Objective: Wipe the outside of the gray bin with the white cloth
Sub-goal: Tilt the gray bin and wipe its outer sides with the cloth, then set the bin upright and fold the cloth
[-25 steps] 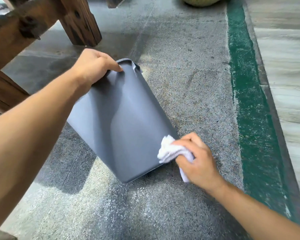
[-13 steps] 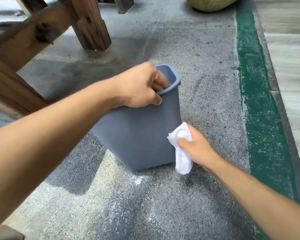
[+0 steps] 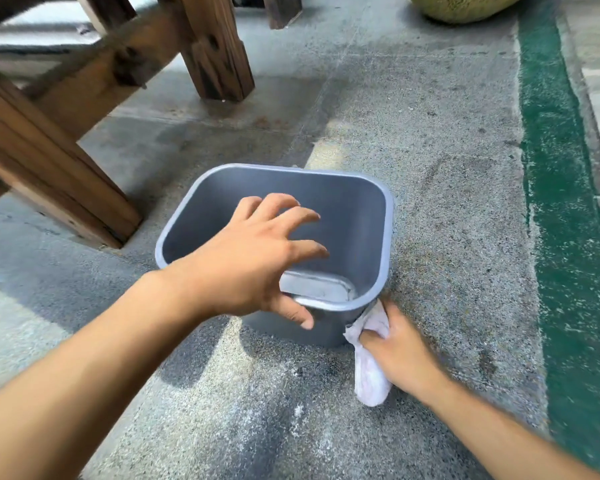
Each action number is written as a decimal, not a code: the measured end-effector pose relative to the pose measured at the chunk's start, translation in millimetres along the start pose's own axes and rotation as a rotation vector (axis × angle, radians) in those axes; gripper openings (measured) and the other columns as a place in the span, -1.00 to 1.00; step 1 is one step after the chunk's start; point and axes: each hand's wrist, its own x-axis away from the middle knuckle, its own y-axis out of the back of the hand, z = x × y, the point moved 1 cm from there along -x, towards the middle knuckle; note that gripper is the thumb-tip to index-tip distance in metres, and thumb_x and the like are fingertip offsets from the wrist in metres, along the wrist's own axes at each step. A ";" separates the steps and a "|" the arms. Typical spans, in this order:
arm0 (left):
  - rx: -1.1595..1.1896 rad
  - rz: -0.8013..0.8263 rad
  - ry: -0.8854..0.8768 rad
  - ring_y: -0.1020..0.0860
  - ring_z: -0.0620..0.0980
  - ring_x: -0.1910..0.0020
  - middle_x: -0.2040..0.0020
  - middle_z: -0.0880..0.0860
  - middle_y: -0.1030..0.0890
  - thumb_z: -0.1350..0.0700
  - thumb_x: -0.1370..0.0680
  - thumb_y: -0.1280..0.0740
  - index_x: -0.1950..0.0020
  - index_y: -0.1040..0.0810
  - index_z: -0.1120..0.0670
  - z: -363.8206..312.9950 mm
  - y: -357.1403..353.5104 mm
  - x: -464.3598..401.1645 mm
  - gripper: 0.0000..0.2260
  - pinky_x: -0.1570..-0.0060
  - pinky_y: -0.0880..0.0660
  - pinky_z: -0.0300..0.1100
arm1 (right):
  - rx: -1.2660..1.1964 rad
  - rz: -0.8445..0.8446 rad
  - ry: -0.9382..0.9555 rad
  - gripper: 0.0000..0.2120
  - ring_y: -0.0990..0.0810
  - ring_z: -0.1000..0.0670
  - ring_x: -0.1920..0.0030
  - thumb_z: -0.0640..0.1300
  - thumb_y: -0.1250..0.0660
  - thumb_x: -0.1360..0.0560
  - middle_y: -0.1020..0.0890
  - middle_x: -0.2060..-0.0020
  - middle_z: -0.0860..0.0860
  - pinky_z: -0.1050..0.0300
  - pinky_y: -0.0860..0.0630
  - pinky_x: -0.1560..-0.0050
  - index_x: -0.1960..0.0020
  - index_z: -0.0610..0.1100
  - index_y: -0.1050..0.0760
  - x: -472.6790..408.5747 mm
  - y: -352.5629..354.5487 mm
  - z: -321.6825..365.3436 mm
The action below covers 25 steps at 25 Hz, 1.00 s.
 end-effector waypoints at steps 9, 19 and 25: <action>0.052 0.402 0.581 0.08 0.14 -0.64 -0.66 0.08 -0.04 -0.54 -0.15 -0.41 -0.61 -0.06 -0.25 86.1 -21.2 25.5 0.12 -0.52 0.07 0.37 | 0.128 0.191 0.105 -0.39 -0.62 0.12 -0.17 -0.18 -0.34 -0.45 -0.60 -0.22 0.17 0.13 -0.56 -0.21 -0.48 0.06 -0.38 -27.9 -11.4 50.6; 0.380 0.003 1.081 -0.09 0.37 -0.56 -0.61 0.31 0.04 -0.14 -0.28 -0.64 -0.64 0.26 -0.03 142.6 -60.3 62.8 0.27 -0.52 -0.16 0.20 | 0.239 0.269 0.077 -0.30 -0.35 0.19 0.58 -0.27 -0.28 -0.56 -0.58 -0.10 0.01 0.29 -0.26 0.62 -0.58 0.17 -0.17 -85.1 -28.4 76.0; 0.687 -0.125 1.394 -0.24 0.24 -0.57 -0.62 0.26 -0.14 -0.01 -0.39 -0.60 -0.65 0.23 0.11 110.0 -76.6 82.6 0.17 -0.54 -0.19 0.05 | 0.017 0.267 -0.153 -0.39 -0.63 0.01 0.03 -0.32 -0.31 -0.51 -0.62 -0.11 0.01 0.04 -0.68 0.11 -0.48 0.09 -0.32 -61.7 -10.4 79.0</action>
